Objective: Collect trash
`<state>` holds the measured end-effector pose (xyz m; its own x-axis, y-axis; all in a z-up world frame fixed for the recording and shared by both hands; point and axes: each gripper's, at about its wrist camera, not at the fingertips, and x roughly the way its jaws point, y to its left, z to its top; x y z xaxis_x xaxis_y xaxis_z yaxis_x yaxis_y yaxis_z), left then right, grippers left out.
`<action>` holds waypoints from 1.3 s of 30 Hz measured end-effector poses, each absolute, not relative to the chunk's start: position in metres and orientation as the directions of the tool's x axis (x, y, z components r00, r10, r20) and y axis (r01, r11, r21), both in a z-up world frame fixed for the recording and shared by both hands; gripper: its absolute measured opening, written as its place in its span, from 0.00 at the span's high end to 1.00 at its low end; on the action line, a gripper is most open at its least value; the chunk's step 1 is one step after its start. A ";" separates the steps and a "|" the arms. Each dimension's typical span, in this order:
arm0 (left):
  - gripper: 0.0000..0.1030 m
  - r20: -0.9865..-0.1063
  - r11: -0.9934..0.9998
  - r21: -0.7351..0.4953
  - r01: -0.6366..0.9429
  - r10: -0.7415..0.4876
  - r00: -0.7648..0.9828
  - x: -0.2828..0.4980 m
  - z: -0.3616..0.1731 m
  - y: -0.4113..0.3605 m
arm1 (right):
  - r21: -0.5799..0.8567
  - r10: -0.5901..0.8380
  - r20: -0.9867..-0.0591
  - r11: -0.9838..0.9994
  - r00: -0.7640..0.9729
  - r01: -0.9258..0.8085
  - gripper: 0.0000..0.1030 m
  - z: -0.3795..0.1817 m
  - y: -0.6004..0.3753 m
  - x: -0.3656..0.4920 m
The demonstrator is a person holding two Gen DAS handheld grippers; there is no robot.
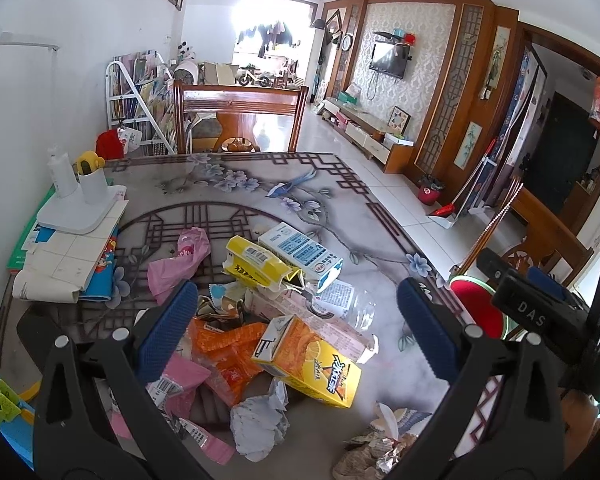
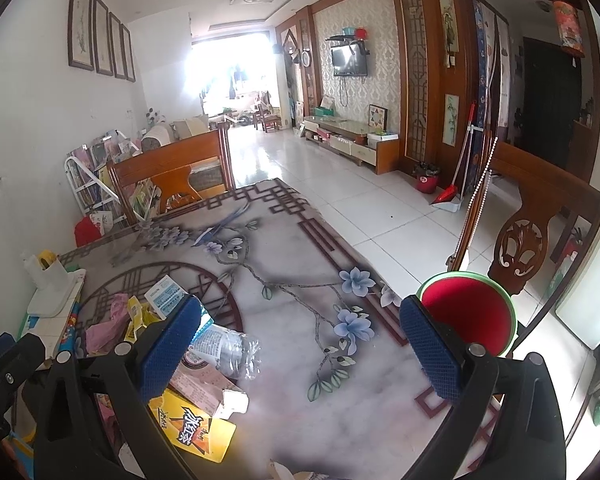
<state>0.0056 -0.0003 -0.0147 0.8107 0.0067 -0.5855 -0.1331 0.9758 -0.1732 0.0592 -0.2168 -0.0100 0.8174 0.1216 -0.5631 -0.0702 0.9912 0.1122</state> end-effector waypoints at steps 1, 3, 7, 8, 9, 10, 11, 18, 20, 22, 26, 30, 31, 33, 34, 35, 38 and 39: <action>0.05 -0.585 0.976 -0.174 -0.133 0.006 0.811 0.006 -0.015 0.000 | 0.113 0.122 -0.564 0.991 0.817 -0.070 0.07 -0.011 -0.218 0.059; 0.05 -0.585 0.976 -0.174 -0.133 0.006 0.811 0.006 -0.014 0.000 | 0.113 0.121 -0.565 0.991 0.816 -0.069 0.07 -0.011 -0.217 0.059; 0.05 -0.586 0.976 -0.174 -0.133 0.006 0.810 0.006 -0.015 -0.001 | 0.114 0.119 -0.567 0.991 0.815 -0.065 0.07 -0.011 -0.217 0.060; 0.05 -0.586 0.976 -0.174 -0.132 0.006 0.810 0.006 -0.015 0.000 | 0.113 0.119 -0.568 0.991 0.815 -0.066 0.07 -0.011 -0.215 0.061; 0.05 -0.586 0.976 -0.174 -0.132 0.005 0.810 0.006 -0.014 0.000 | 0.113 0.119 -0.568 0.991 0.814 -0.066 0.07 -0.010 -0.215 0.061; 0.05 -0.586 0.976 -0.174 -0.133 0.006 0.811 0.006 -0.014 0.000 | 0.113 0.118 -0.568 0.991 0.814 -0.066 0.07 -0.011 -0.216 0.061; 0.05 -0.586 0.976 -0.174 -0.132 0.005 0.810 0.006 -0.014 0.000 | 0.113 0.118 -0.568 0.991 0.814 -0.065 0.07 -0.011 -0.216 0.061; 0.05 -0.588 0.976 -0.173 -0.134 0.007 0.809 0.006 -0.015 0.000 | 0.113 0.119 -0.569 0.991 0.814 -0.066 0.07 -0.011 -0.216 0.061; 0.05 -0.591 0.975 -0.172 -0.137 0.009 0.807 0.007 -0.017 0.001 | 0.114 0.119 -0.567 0.991 0.815 -0.065 0.07 -0.011 -0.216 0.061; 0.05 -0.594 0.975 -0.176 -0.139 0.007 0.804 0.006 -0.020 0.004 | 0.114 0.120 -0.568 0.991 0.814 -0.066 0.07 -0.011 -0.215 0.061; 0.05 -0.605 0.980 -0.161 -0.120 -0.002 0.796 0.004 -0.024 0.008 | 0.120 0.133 -0.582 0.990 0.802 -0.077 0.07 -0.012 -0.216 0.062; 0.05 -0.648 0.981 -0.113 -0.158 0.047 0.760 -0.003 -0.038 0.031 | 0.131 0.184 -0.630 0.983 0.754 -0.130 0.07 -0.020 -0.221 0.056; 0.05 -0.675 0.978 -0.105 -0.180 0.062 0.735 -0.005 -0.048 0.042 | 0.131 0.201 -0.652 0.980 0.731 -0.152 0.07 -0.026 -0.221 0.053; 0.05 -0.715 0.971 -0.092 -0.221 0.090 0.693 -0.009 -0.061 0.061 | 0.119 0.219 -0.695 0.975 0.685 -0.190 0.07 -0.038 -0.220 0.047; 0.06 -0.738 0.965 -0.086 -0.246 0.105 0.667 -0.013 -0.072 0.075 | 0.110 0.224 -0.720 0.972 0.657 -0.210 0.07 -0.046 -0.220 0.042; 0.06 -0.752 0.962 -0.084 -0.260 0.110 0.650 -0.017 -0.080 0.083 | 0.107 0.229 -0.743 0.968 0.630 -0.226 0.07 -0.054 -0.219 0.039; 0.15 -0.801 0.954 -0.075 -0.290 0.115 0.587 -0.025 -0.104 0.107 | 0.118 0.244 -0.804 0.959 0.543 -0.257 0.07 -0.077 -0.214 0.029; 0.19 -0.819 0.953 -0.077 -0.293 0.107 0.563 -0.027 -0.113 0.113 | 0.133 0.256 -0.824 0.955 0.506 -0.266 0.07 -0.085 -0.213 0.026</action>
<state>-0.0266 0.1130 -0.1127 0.5633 0.1067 -0.8193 -0.2925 0.9532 -0.0769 0.0262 -0.2134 -0.0851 0.5060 0.2556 -0.8238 -0.2655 0.9549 0.1332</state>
